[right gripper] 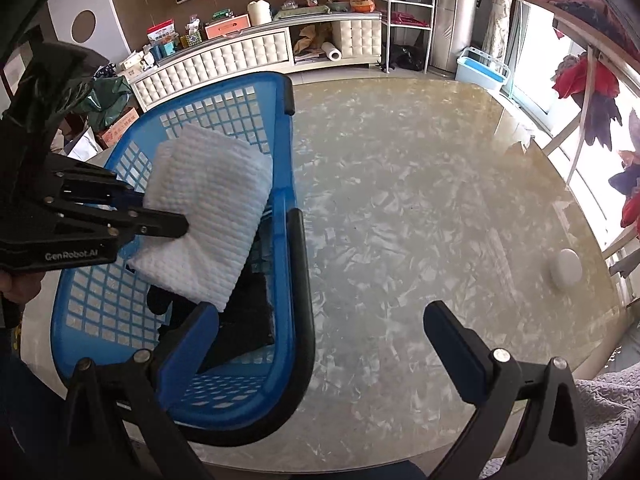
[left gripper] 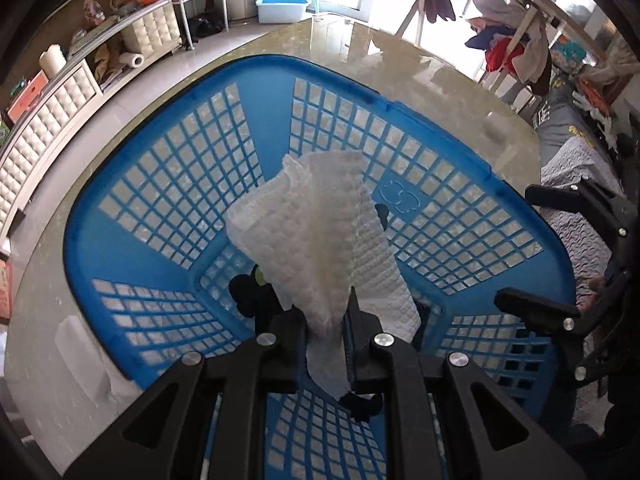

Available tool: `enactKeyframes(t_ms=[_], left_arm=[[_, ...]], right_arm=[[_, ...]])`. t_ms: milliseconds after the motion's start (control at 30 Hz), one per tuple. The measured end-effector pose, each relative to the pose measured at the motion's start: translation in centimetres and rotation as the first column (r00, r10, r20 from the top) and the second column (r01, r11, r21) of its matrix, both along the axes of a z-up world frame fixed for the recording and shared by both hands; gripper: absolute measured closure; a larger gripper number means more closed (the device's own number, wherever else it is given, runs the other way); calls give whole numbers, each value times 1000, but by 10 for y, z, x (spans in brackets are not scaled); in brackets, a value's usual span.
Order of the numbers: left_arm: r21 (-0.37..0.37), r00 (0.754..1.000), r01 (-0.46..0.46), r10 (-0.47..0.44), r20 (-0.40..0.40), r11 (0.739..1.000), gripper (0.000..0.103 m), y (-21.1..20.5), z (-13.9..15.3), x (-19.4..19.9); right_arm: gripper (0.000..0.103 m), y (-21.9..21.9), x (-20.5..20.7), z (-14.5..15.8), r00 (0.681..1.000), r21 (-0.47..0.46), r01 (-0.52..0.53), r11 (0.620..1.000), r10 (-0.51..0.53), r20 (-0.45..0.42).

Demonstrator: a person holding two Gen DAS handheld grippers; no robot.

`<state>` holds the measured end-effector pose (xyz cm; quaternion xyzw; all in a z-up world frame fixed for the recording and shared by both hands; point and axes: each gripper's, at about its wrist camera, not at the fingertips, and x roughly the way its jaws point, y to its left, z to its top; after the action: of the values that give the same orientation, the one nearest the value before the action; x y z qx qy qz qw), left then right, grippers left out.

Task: Organize soft objects
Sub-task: 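Carry the white quilted towel over the basket with the left tool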

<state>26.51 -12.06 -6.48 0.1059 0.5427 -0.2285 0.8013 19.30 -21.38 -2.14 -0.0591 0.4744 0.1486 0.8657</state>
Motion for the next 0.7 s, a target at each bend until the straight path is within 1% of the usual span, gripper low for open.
enactKeyframes(t_ms=[167, 267, 367, 433, 533, 600, 633, 700], left_arm=[[37, 1000, 16, -16, 1, 999, 88, -6, -1, 3], [26, 1000, 4, -4, -13, 1000, 85, -4, -3, 6], [33, 1000, 0, 0, -14, 999, 83, 1, -4, 10], [56, 1000, 10, -10, -6, 998, 77, 0, -4, 8], [89, 1000, 16, -17, 11, 996, 66, -5, -6, 6], [101, 1000, 15, -17, 25, 995, 49, -6, -5, 7], [101, 999, 12, -16, 37, 995, 46, -7, -3, 6], [107, 999, 7, -12, 51, 994, 34, -9, 1, 5]], right_arm=[[0, 0, -1, -2, 1000, 7, -1, 1000, 1, -13], [0, 0, -1, -1, 1000, 7, 0, 1000, 0, -14], [0, 0, 0, 0, 1000, 11, 0, 1000, 0, -15], [0, 0, 2, 0, 1000, 12, -4, 1000, 4, -13], [0, 1, 4, -2, 1000, 7, -3, 1000, 3, -21], [0, 1, 3, -1, 1000, 9, -3, 1000, 4, -29], [0, 1, 3, 0, 1000, 8, -6, 1000, 7, -26], [0, 0, -1, 5, 1000, -1, -10, 1000, 10, -13]])
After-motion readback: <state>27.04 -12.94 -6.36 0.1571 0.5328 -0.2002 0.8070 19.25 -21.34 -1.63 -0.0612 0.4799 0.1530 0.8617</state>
